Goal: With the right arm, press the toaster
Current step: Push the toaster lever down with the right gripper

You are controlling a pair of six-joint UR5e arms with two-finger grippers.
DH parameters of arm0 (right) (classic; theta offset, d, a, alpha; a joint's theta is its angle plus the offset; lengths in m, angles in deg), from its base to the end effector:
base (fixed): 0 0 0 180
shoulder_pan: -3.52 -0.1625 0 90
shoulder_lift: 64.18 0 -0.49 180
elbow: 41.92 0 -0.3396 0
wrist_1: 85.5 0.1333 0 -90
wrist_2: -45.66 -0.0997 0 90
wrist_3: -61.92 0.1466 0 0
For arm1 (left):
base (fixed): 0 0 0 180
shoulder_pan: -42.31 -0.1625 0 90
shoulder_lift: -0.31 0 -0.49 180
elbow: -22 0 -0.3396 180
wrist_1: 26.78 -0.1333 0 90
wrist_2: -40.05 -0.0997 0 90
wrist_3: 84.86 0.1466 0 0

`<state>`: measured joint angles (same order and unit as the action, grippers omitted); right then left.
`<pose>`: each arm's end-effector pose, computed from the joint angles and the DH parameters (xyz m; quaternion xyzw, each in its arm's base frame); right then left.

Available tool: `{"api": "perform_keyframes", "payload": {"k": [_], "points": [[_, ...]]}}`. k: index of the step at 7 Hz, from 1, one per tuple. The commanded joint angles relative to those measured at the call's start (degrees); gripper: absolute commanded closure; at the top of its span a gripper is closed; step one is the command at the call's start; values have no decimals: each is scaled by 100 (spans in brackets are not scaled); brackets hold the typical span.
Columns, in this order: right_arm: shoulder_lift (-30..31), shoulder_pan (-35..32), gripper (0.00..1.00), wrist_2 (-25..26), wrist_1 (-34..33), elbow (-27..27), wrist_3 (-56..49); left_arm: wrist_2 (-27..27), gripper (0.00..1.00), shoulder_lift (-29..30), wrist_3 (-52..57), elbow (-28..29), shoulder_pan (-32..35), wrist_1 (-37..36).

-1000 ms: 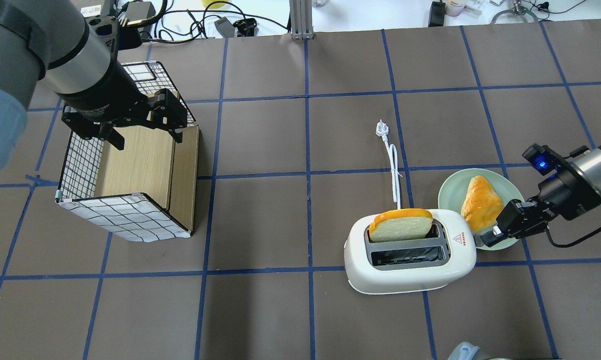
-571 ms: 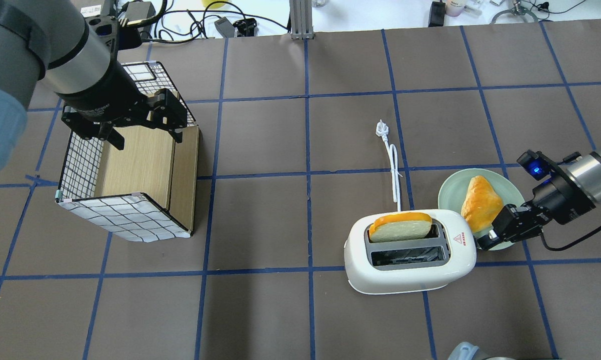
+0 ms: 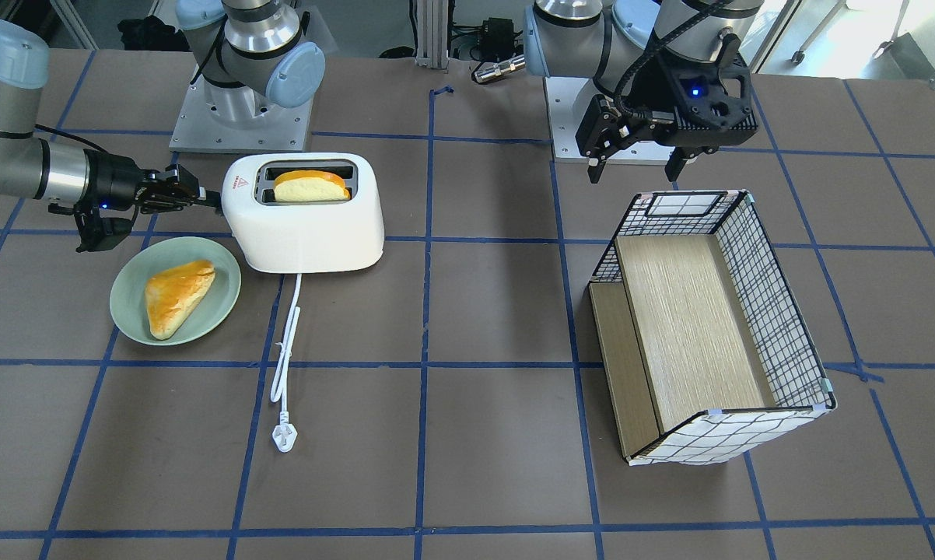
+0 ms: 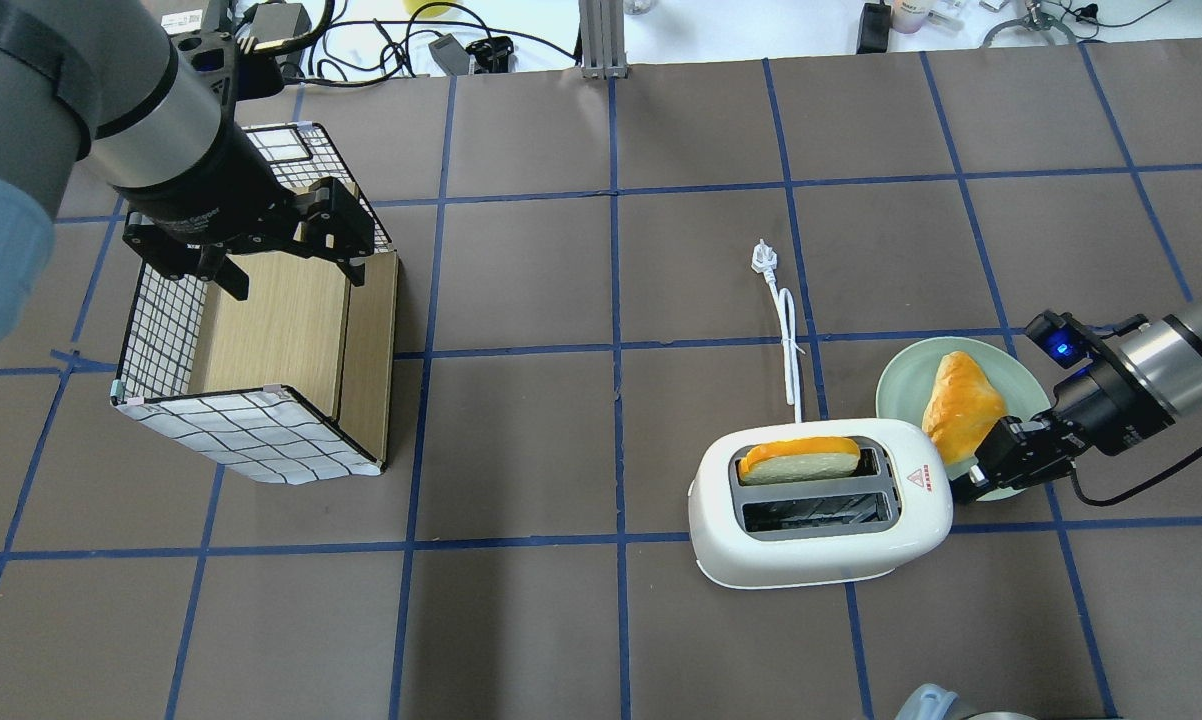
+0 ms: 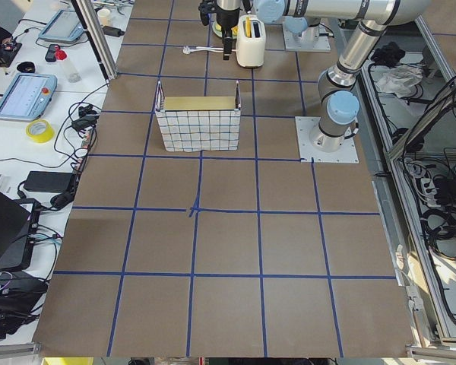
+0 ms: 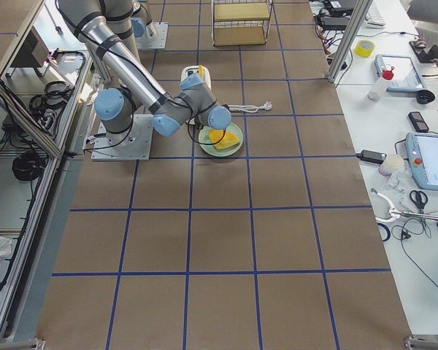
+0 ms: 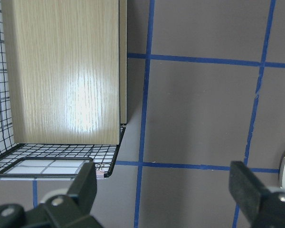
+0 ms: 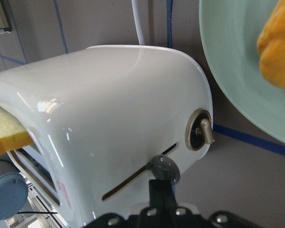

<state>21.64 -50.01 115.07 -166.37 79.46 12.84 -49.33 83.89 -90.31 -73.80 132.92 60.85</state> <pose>-0.0216 -0.3402 0.2860 -0.0324 0.9120 0.1623 0.3754 -0.1391 -0.3905 0.5119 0.0421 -0.9988 0.0258 0.0068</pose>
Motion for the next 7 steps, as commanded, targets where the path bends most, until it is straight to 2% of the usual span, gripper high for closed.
{"api": "perform_keyframes", "payload": {"k": [1,4,6,7], "points": [[-39,0,100,-6,-52,26,4,9,0,0,0,0,0,0],[-144,0,100,20,-193,17,57,0,0,0,0,0,0,0],[-57,0,100,73,-71,-158,607,0,0,0,0,0,0,0],[-4,-9,93,108,-43,-237,654,0,0,0,0,0,0,0]]}}
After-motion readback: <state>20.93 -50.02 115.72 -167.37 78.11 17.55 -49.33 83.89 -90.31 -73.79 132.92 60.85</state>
